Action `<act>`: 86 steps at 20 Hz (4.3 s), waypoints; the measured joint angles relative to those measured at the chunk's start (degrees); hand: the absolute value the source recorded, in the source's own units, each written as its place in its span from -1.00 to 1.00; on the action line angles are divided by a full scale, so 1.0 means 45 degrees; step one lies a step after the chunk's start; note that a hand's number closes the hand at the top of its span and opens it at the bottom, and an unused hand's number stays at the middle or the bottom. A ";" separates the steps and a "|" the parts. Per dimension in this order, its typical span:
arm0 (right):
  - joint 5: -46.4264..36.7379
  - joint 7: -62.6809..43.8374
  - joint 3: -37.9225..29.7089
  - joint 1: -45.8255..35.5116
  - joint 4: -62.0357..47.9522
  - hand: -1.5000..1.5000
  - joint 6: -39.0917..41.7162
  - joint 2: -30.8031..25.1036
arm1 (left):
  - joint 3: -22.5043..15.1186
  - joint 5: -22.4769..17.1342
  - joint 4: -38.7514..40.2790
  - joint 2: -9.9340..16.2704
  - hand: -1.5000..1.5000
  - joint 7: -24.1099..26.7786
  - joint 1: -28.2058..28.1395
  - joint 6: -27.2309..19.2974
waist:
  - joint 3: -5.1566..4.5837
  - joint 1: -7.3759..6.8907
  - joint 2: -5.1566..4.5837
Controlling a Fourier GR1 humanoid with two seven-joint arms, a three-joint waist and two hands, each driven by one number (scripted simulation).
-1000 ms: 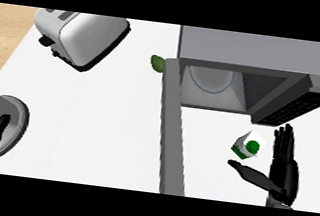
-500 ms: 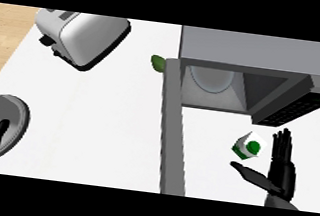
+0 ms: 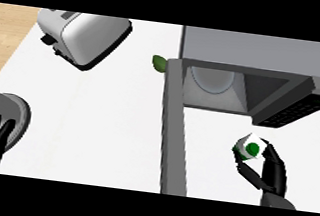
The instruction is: Pick up the milk, place it into the microwave and close the microwave
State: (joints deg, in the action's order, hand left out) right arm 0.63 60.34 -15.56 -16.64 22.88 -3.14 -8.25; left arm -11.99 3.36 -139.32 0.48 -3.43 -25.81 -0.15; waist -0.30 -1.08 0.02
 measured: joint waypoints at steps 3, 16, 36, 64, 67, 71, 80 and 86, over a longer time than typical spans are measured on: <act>0.0046 0.0310 -0.0023 -0.0149 -0.0175 1.00 0.0346 0.0044 | 0.0131 -0.0136 0.0030 0.0049 -1.00 0.0096 -0.0100 0.0078 | 0.0010 0.0021 -0.0002; -0.0532 0.0003 0.1850 0.0828 0.2205 1.00 0.2182 0.0515 | 0.0653 -0.0654 -0.0030 0.0096 -1.00 0.0215 -0.0486 0.0198 | 0.0055 0.0226 0.0043; -0.1368 -0.5362 0.3991 0.0144 0.8191 1.00 -0.0768 0.1757 | 0.2666 -0.2207 0.0939 0.0325 -1.00 0.1012 -0.0751 0.1193 | 0.0058 0.0127 0.0010; -0.4009 -0.6126 0.1547 -0.8871 -0.2130 -1.00 -0.7419 -0.0694 | 0.2809 -0.2169 0.1391 0.0551 -1.00 0.0765 0.0011 0.1808 | 0.0098 -0.0906 -0.0462; -0.4432 -0.6336 0.1855 -0.9341 -0.2785 -1.00 -0.7257 -0.0740 | 0.2853 -0.2025 0.1432 0.0606 -1.00 0.0750 0.0078 0.1801 | 0.0098 -0.1002 -0.0483; -0.4835 -0.6536 0.2166 -0.9808 -0.3392 -1.00 -0.6948 -0.0656 | 0.2830 -0.1892 0.1551 0.0691 -1.00 0.0808 0.0114 0.1913 | 0.0098 -0.1079 -0.0506; -0.4757 -0.6464 0.1954 -1.0120 -0.3697 -1.00 -0.7050 -0.0065 | 0.2394 -0.1367 0.1245 0.0546 -1.00 0.0726 0.0073 0.1847 | 0.0105 -0.0976 -0.0465; -0.4461 -0.6427 0.1537 -1.0188 -0.3661 -1.00 -0.7481 -0.0179 | 0.2059 -0.1020 0.0969 0.0431 -1.00 0.0782 -0.0351 0.1879 | 0.0103 -0.0931 -0.0435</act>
State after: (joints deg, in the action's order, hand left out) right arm -19.44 31.42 -8.64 -62.48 6.41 -36.80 -9.06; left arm -2.72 -1.23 -134.96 2.42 0.08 -27.39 8.30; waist 0.17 -5.27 -1.94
